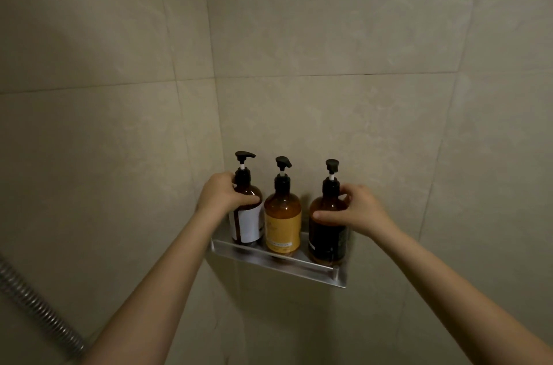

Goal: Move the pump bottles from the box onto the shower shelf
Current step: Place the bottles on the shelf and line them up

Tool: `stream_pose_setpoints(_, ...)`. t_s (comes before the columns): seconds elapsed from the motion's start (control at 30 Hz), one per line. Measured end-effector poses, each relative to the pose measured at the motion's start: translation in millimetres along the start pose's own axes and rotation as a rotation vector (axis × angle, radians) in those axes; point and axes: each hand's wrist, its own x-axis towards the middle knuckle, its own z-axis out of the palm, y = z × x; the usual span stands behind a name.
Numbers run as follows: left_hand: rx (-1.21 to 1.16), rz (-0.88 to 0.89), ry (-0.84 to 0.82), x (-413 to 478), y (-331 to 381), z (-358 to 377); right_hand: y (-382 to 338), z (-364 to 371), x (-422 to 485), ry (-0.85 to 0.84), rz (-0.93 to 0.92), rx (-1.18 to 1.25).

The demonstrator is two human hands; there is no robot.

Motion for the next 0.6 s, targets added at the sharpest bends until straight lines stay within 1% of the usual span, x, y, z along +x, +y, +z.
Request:
stream_pose_setpoints(0.1,0.044,-0.040,-0.091,7.6,5.1,-7.7,2.1,-8.1,3.6,-0.061,-0.003,0.012)
stream_pose_setpoints(0.2,0.012,-0.059,-0.180,12.2,9.0,-16.7,5.9,-18.2,7.5,-0.145,-0.010,0.017)
stream_pose_setpoints(0.27,-0.018,-0.051,-0.204,12.2,8.1,-17.4,8.5,-21.3,9.5,-0.168,-0.011,0.036)
stream_pose_setpoints(0.37,-0.053,-0.014,-0.151,7.6,2.1,-9.0,8.3,-19.7,8.7,-0.134,-0.007,0.063)
stream_pose_setpoints(0.47,0.001,-0.006,-0.075,5.8,-2.8,-1.5,4.2,-11.9,5.9,-0.061,0.032,0.036)
stream_pose_setpoints(0.53,0.011,0.005,-0.081,8.6,-4.1,-2.8,1.1,-8.1,5.6,-0.032,0.039,-0.039)
stream_pose_setpoints(0.6,0.034,0.036,-0.094,13.1,-5.1,-7.6,-0.8,-7.9,6.8,-0.025,0.028,-0.044)
